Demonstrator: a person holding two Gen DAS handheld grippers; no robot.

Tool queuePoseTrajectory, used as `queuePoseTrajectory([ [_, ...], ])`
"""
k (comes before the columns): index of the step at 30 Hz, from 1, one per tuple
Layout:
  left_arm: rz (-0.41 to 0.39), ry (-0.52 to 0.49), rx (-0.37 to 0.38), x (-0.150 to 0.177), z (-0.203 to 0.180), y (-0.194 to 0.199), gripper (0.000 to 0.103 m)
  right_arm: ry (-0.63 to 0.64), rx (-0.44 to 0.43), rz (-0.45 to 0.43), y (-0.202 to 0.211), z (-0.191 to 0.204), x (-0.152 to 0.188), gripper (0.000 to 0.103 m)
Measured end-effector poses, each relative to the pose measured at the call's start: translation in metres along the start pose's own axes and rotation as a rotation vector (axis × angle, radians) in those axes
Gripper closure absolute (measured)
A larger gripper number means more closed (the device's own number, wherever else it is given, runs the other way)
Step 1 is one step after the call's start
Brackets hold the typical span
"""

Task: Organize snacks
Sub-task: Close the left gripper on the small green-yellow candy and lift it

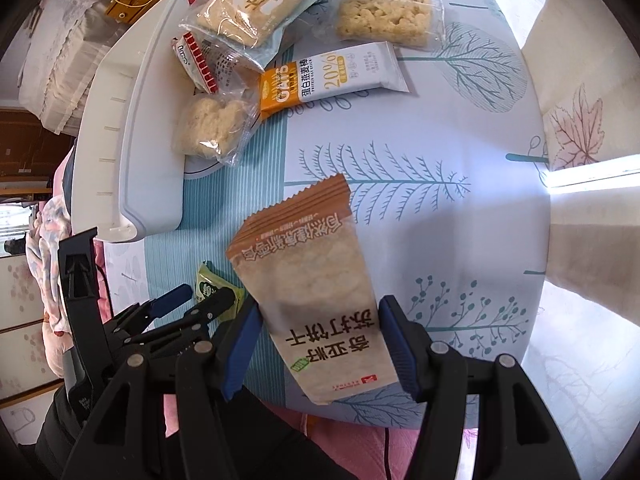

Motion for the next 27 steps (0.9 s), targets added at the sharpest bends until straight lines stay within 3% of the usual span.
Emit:
queuePoseTrajectory([
  [11,-0.031,-0.045,0.01,0.0,-0.002,0.003,0.056,0.007,0.004,0.008,-0.004,0.007,0.007,0.043],
  [13,-0.062,-0.058,-0.008,-0.001,-0.004,0.013,0.068,0.011,0.005,0.008,-0.005,0.01,0.007,0.043],
  [16,-0.062,-0.063,-0.004,-0.001,-0.006,0.022,0.094,0.018,0.003,0.007,-0.005,0.014,0.008,0.043],
  [17,-0.05,-0.06,-0.01,-0.001,-0.004,0.02,0.096,0.02,0.002,0.007,-0.005,0.015,0.008,0.043],
  [20,-0.051,-0.046,-0.009,-0.001,0.001,0.02,0.094,0.029,0.0,0.004,-0.005,0.02,0.007,0.043],
  [23,-0.048,-0.04,-0.01,0.0,0.007,0.02,0.071,0.036,0.0,-0.004,-0.004,0.025,0.006,0.043],
  [25,-0.05,-0.027,0.014,0.002,0.013,0.023,0.064,0.038,0.0,-0.007,-0.003,0.026,0.006,0.043],
  [27,-0.054,-0.024,0.01,0.005,0.018,0.025,0.047,0.037,-0.005,-0.011,-0.002,0.026,0.006,0.043],
])
Point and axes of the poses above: each gripper's, at about its wrist camera, not at the fingertips, and y roughly against the way its jaws point, z to its left, x to its underside, the point moved 10 cm from there along -y, roughly the way its jaws point, and after that the axes turned 5 degrees about y, right-handed, at the moved point
